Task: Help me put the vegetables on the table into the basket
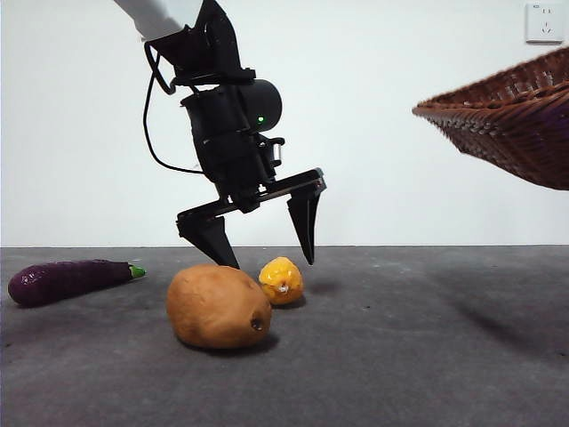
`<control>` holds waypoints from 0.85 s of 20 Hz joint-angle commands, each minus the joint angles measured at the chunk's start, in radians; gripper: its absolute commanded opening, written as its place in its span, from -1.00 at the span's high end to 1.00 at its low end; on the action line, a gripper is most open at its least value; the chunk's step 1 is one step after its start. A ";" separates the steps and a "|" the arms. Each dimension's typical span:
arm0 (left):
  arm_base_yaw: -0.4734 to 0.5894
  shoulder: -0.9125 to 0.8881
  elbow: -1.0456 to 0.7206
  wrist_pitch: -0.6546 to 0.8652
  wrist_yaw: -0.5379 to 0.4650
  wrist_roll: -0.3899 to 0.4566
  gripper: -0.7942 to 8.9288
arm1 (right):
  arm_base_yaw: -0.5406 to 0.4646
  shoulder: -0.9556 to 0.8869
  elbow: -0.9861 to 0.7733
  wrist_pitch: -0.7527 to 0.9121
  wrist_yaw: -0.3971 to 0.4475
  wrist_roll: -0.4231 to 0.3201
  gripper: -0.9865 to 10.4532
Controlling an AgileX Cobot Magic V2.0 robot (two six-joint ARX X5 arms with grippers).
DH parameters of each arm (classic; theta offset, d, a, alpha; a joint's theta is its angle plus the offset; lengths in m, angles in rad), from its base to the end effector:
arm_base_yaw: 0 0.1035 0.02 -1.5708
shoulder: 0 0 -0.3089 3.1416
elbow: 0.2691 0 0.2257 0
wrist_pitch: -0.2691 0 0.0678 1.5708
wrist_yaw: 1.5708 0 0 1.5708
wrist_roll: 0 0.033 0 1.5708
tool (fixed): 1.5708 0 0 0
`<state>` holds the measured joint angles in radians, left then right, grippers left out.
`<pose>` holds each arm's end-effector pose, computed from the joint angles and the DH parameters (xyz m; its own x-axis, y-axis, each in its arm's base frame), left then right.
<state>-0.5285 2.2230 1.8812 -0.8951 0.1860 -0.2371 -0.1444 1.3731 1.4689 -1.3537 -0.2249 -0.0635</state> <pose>0.3989 -0.2400 0.2379 0.1849 -0.3221 -0.9285 0.3409 0.9071 -0.2468 0.1999 -0.0216 0.3918 0.3290 0.1775 -0.9275 0.0125 0.9813 0.1922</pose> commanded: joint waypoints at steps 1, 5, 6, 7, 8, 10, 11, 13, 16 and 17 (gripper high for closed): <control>-0.016 0.017 -0.003 0.005 -0.005 -0.005 -0.32 | 0.000 -0.003 -0.026 -0.021 -0.010 0.001 0.85; -0.034 0.044 -0.003 0.003 -0.042 -0.006 0.33 | 0.000 -0.003 -0.028 -0.022 -0.010 -0.001 0.85; -0.036 0.044 -0.003 0.003 -0.051 -0.005 0.66 | 0.000 -0.003 -0.028 -0.021 -0.010 -0.001 0.85; -0.036 0.044 -0.003 0.002 -0.052 0.006 0.87 | 0.000 -0.003 -0.028 -0.021 -0.010 -0.001 0.85; -0.036 0.044 -0.003 0.002 -0.057 0.006 0.85 | 0.000 -0.003 -0.028 -0.016 -0.010 -0.001 0.85; -0.035 0.043 0.002 0.002 -0.056 0.012 0.85 | 0.000 -0.003 -0.028 -0.016 -0.010 0.000 0.85; -0.035 0.041 0.014 -0.012 -0.053 0.026 0.85 | 0.000 -0.003 -0.028 -0.015 -0.010 0.000 0.85; -0.031 0.028 0.077 -0.077 -0.053 0.066 0.85 | 0.000 -0.003 -0.028 -0.004 -0.010 0.008 0.85; -0.029 -0.023 0.196 -0.175 -0.052 0.114 0.85 | 0.040 0.005 -0.028 0.011 -0.002 0.040 0.85; -0.029 -0.058 0.213 -0.198 -0.053 0.145 0.85 | 0.064 0.013 -0.028 0.023 -0.002 0.053 0.85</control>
<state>-0.5594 2.1727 2.0892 -1.0901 0.1333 -0.1268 -0.0776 1.3800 1.4467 -1.3468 -0.2165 -0.0292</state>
